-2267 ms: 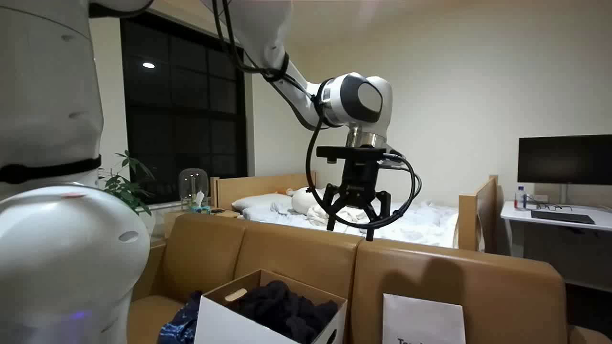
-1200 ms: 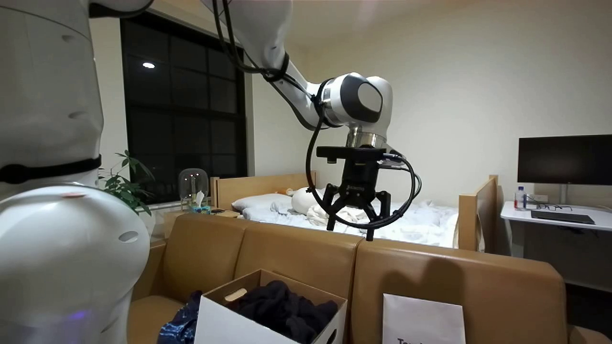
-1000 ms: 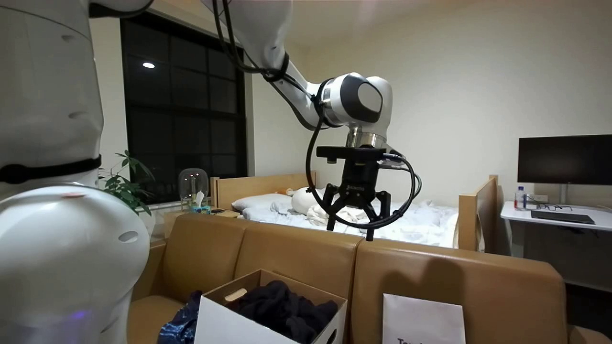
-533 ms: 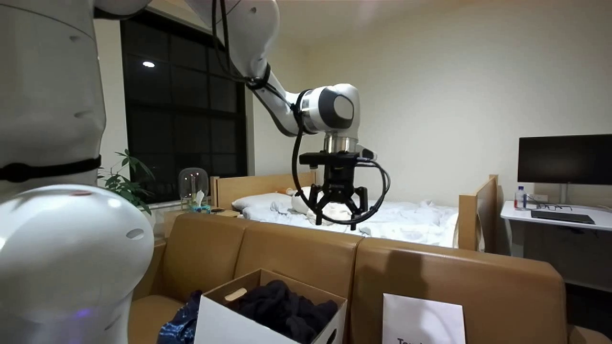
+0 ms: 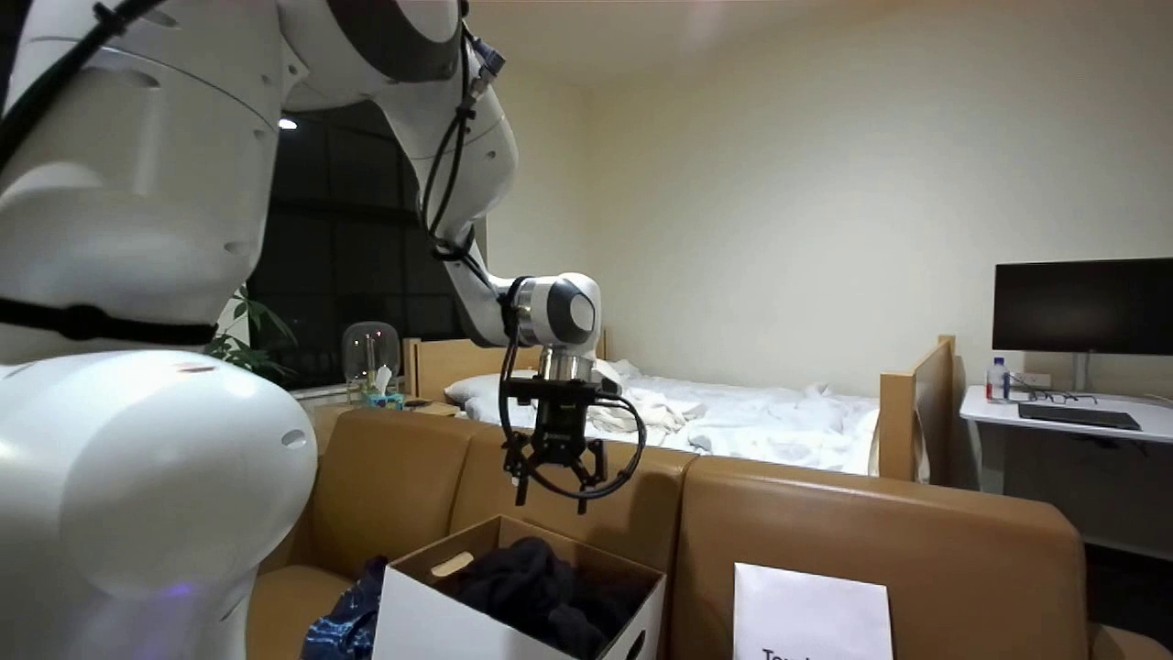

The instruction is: Remove the black cloth from the box and put it on the couch

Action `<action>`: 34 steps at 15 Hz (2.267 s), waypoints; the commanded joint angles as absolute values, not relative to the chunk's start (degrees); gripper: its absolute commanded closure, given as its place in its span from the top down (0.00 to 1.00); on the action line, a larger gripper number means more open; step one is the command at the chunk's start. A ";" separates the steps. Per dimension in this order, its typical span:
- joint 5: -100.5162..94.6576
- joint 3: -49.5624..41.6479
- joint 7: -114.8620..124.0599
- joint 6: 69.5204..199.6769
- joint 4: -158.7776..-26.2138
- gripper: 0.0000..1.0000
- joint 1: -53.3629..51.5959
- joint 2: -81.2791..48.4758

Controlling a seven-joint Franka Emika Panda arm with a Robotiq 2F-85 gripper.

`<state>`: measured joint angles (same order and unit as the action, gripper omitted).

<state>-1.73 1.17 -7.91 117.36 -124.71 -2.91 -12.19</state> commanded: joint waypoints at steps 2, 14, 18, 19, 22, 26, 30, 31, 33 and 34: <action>-1.86 1.90 -7.79 117.29 -123.66 1.00 -2.58 -14.28; -7.85 4.03 -0.99 112.39 -90.93 1.00 -11.51 -44.82; -6.61 3.45 -1.23 107.21 -82.33 1.00 -11.51 -55.37; -6.49 3.52 -1.89 105.72 -80.77 1.00 -11.25 -57.28; -6.85 3.06 -1.62 103.47 -77.59 1.00 -11.04 -60.45; -7.08 3.19 -2.49 103.30 -75.18 0.60 -10.92 -61.49; -7.06 3.21 -3.00 102.70 -74.27 0.34 -10.73 -61.58; -7.00 3.30 -3.28 102.48 -74.14 0.27 -10.64 -61.59; -7.00 3.42 -3.84 101.74 -73.76 0.15 -10.58 -61.72; -7.33 3.54 -5.01 100.38 -73.32 0.08 -10.59 -61.88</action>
<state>-6.79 2.86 -1.97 103.42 -75.02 -11.58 -61.05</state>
